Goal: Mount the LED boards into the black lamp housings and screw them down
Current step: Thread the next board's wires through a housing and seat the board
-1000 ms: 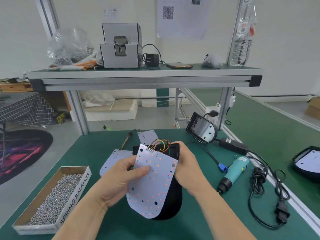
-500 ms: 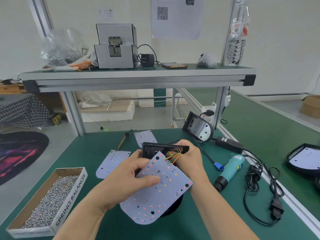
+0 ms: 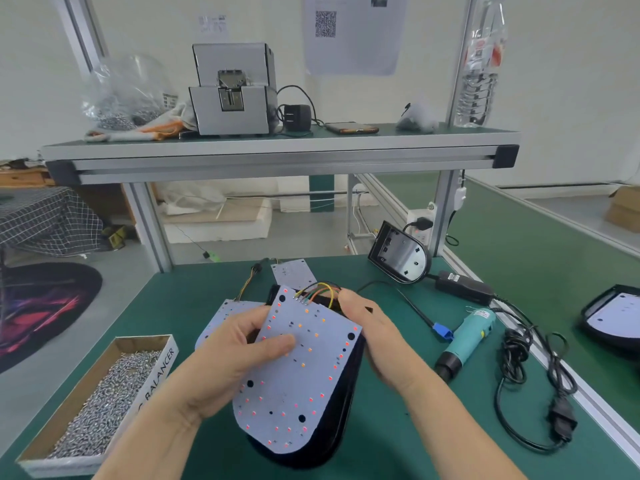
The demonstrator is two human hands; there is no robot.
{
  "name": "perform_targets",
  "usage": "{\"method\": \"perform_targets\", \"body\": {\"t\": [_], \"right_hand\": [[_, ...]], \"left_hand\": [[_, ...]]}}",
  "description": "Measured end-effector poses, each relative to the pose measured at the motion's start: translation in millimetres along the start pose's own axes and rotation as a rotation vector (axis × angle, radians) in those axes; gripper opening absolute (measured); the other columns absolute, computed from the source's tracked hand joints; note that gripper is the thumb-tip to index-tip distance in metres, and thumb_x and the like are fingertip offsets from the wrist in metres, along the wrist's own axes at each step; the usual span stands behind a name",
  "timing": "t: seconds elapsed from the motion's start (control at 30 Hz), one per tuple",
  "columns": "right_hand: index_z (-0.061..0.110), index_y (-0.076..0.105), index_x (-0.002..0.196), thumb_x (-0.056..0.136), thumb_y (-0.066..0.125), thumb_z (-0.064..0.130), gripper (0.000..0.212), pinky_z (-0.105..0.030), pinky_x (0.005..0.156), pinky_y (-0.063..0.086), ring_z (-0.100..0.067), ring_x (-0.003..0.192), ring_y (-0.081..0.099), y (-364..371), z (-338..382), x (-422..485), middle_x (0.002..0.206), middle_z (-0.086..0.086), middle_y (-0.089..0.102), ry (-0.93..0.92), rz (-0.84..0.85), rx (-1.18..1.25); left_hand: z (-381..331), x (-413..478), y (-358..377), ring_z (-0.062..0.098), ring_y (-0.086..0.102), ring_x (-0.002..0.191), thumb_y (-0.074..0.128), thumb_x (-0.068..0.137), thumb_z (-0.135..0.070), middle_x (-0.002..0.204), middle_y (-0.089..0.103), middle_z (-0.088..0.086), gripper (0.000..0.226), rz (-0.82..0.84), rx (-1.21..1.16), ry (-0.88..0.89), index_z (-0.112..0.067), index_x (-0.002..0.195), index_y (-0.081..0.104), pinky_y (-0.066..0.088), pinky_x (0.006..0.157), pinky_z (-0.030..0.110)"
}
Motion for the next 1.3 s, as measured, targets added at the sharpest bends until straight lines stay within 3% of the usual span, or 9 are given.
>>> {"method": "perform_targets", "body": {"t": [0.13,0.23,0.37,0.47,0.57,0.73,0.9,1.1,1.3], "right_hand": [[0.001,0.066,0.086,0.068,0.035,0.101,0.107,-0.033,0.078,0.039,-0.016,0.075,0.049,7.6,1.8,2.6,0.079,-0.002,0.058,0.052,-0.123,-0.126],[0.020,0.070,0.065,0.058,0.023,0.107,0.098,-0.037,0.085,0.048,-0.016,0.073,0.056,12.5,-1.8,4.3,0.075,-0.001,0.063,0.200,-0.179,-0.044],[0.039,0.050,0.056,0.103,0.027,0.062,0.057,-0.031,0.067,0.044,-0.016,0.057,0.043,-2.2,-4.3,6.3,0.053,0.012,0.049,0.177,-0.478,-0.176],[0.023,0.026,0.043,0.107,0.023,0.057,0.072,-0.033,0.059,0.027,-0.019,0.055,0.025,-7.9,-8.3,5.2,0.043,0.008,0.027,0.204,-0.527,-0.227],[0.023,0.031,0.051,0.108,0.034,0.045,0.061,-0.032,0.062,0.028,-0.019,0.062,0.032,-9.1,-8.6,4.6,0.053,0.013,0.038,0.167,-0.468,-0.252],[0.021,0.067,0.091,0.094,0.058,0.032,0.014,-0.021,0.101,0.035,-0.016,0.121,0.049,-11.2,51.8,-29.2,0.116,0.001,0.054,-0.517,-0.613,-0.445],[0.024,0.068,0.098,0.088,0.075,0.035,0.017,-0.032,0.117,0.024,-0.006,0.147,0.018,7.7,48.5,-24.4,0.143,0.014,0.041,-0.321,-0.163,-0.698],[0.020,0.065,0.084,0.088,0.076,0.028,0.014,-0.013,0.106,0.027,0.002,0.140,0.028,3.1,36.1,-14.2,0.138,0.022,0.045,-0.166,-0.137,-0.616],[0.021,0.065,0.075,0.096,0.066,0.020,0.022,-0.016,0.060,0.036,-0.004,0.072,0.051,3.7,41.9,-6.1,0.123,0.025,0.055,-0.185,-0.294,-0.423]], "left_hand": [[16.0,0.5,4.6,0.035,0.070,0.104,0.079,0.081,-0.022,0.125,0.066,0.025,0.048,-0.015,-0.221,-0.041,-0.005,0.124,0.065,0.057,0.084,0.041],[19.0,-1.4,6.7,0.035,0.070,0.105,0.087,0.074,-0.026,0.126,0.066,0.024,0.059,-0.029,-0.308,-0.028,-0.006,0.125,0.065,0.058,0.083,0.041],[12.5,-5.9,5.2,0.035,0.070,0.102,0.085,0.074,-0.023,0.124,0.067,0.025,0.054,-0.057,-0.290,0.003,-0.006,0.122,0.067,0.058,0.081,0.040],[6.7,-6.5,9.9,0.034,0.071,0.098,0.081,0.078,-0.021,0.118,0.069,0.023,0.044,-0.033,-0.201,0.006,-0.005,0.118,0.069,0.058,0.079,0.038],[4.3,-4.7,11.2,0.034,0.072,0.095,0.077,0.080,-0.019,0.114,0.071,0.021,0.035,-0.080,-0.152,-0.007,-0.009,0.113,0.072,0.059,0.076,0.038],[-0.2,-4.3,1.5,0.035,0.073,0.097,0.079,0.082,-0.021,0.112,0.073,0.016,0.029,-0.164,-0.045,0.002,-0.015,0.110,0.073,0.059,0.074,0.037],[4.1,-3.0,2.5,0.034,0.073,0.095,0.072,0.082,-0.023,0.109,0.074,0.015,0.028,-0.182,-0.012,0.023,-0.016,0.109,0.072,0.059,0.074,0.037],[8.4,-1.4,-3.6,0.030,0.071,0.099,0.069,0.086,-0.035,0.110,0.073,0.007,0.025,-0.178,0.110,0.053,-0.024,0.109,0.068,0.059,0.079,0.038],[2.0,2.4,-2.6,-0.005,0.060,0.107,0.047,0.098,-0.048,0.113,0.064,-0.024,0.030,-0.201,0.459,0.241,-0.038,0.126,0.052,0.042,0.082,0.004]]}}
Point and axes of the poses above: each hand's wrist, its own x-axis towards the middle knuckle, its own y-axis out of the palm, z = x × y, the point moved 5 cm from there along x, towards the middle knuckle
